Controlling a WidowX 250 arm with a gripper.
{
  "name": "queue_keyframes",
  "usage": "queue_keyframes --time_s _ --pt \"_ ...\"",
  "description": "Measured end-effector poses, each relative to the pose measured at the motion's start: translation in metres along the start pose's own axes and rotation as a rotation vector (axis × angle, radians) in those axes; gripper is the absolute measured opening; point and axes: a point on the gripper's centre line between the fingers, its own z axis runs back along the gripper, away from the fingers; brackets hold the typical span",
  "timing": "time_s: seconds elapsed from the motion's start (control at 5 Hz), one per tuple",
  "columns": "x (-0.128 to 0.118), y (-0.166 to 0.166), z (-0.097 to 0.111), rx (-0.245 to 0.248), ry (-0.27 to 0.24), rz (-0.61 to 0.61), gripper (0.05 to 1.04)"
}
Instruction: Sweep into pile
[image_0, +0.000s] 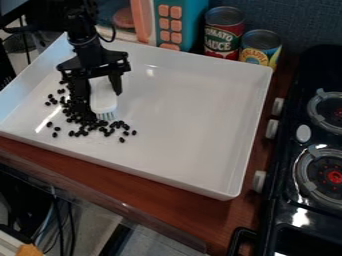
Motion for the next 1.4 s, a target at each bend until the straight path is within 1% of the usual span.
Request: queue_keyframes --time_s 0.2,0.4,0.6,0.8,1.0,1.2,1.4 --pt "0.007 0.005 -0.001 0.023 -0.048 0.005 0.732" --pt "0.001 0.002 0.004 0.003 -0.024 0.005 0.732" --pt "-0.013 -0.016 0.030 -0.077 0.059 0.021 0.732" --pt "-0.027 -0.045 0.066 -0.167 0.151 0.008 0.732" --pt "-0.049 -0.067 0.080 -0.196 0.201 -0.077 0.732" --pt "-0.076 -0.085 0.058 -0.193 0.164 -0.321 0.732" --pt "-0.097 -0.081 0.029 -0.151 0.092 -0.545 0.732"
